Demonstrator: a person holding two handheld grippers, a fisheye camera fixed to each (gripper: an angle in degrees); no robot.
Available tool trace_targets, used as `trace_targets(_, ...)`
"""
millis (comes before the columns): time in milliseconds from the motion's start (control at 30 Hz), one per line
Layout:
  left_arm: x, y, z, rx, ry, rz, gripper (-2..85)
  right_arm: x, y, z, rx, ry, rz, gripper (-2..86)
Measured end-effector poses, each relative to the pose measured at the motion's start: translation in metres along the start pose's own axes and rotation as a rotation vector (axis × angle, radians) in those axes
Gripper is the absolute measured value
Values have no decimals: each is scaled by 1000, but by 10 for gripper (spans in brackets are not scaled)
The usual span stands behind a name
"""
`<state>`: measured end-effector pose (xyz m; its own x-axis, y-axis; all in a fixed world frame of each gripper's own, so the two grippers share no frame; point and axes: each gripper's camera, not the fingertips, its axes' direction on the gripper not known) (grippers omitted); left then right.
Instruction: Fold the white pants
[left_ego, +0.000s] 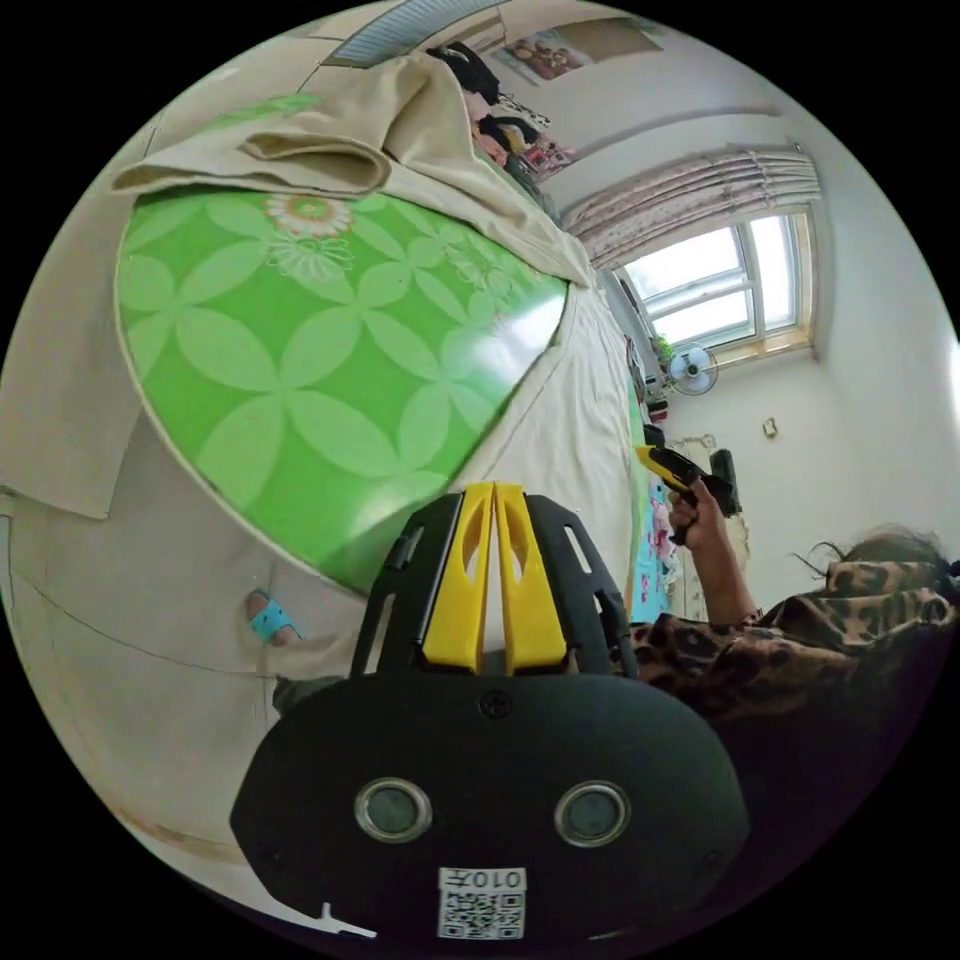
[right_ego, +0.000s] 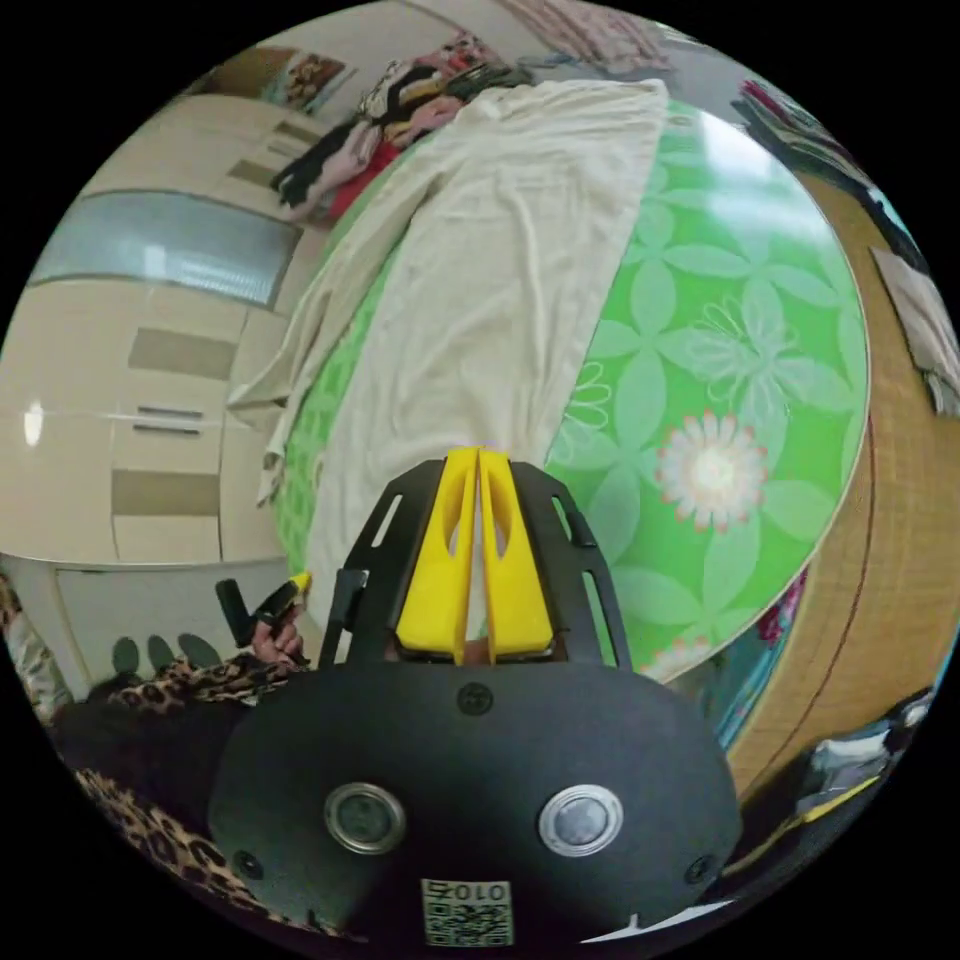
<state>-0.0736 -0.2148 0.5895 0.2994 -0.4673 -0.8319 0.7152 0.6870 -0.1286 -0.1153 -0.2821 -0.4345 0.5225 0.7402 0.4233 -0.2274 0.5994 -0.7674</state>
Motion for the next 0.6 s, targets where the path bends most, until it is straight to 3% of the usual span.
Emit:
trace_targets(167,-54,-32,-81,-8,-127,69,-1,-31,76,28,-25,-294,-2,42)
trace_targets(300,-36,-73,-98,-50,-267,224,0,-67,102,82,-150,-549,-59,66)
trace_targets(400,6,-106,-99,-91,-395,346,2,-90,106,108,-230,-567,-105,68)
trace_targets(600,-9,-191,-113,-61,-432,227,35,-123,119,124,-215,-576,-148,65)
